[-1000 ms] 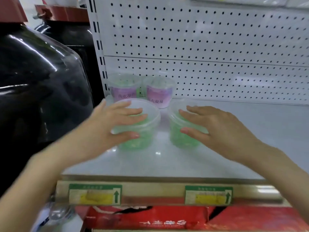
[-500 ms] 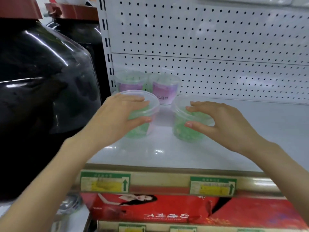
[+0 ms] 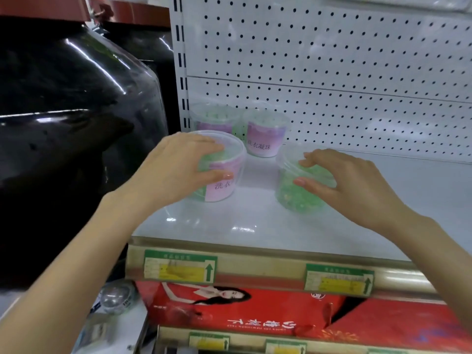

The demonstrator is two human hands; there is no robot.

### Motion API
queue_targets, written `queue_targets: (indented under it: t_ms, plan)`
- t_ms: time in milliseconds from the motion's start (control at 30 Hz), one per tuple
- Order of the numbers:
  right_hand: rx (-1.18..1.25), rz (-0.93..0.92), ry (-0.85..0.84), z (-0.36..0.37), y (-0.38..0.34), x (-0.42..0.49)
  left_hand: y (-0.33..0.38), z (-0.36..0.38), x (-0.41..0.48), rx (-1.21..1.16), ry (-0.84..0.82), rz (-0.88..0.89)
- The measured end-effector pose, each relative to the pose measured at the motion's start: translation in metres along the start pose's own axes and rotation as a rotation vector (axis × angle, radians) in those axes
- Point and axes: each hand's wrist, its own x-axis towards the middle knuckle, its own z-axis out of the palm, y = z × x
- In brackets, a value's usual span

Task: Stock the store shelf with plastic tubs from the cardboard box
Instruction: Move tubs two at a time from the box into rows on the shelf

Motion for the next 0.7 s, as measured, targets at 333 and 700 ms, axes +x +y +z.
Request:
queue_targets:
  t_ms: [333, 700]
  plan:
    - [0.183, 0.050, -0.174, -0.013, -0.004, 0.014, -0.021, -0.005, -0.004, -0.103, -0.054, 0.011]
    - [0.185, -0.021, -0.218, -0.010, 0.007, 0.035, -0.028, -0.002, 0.010, -0.161, -0.022, -0.044]
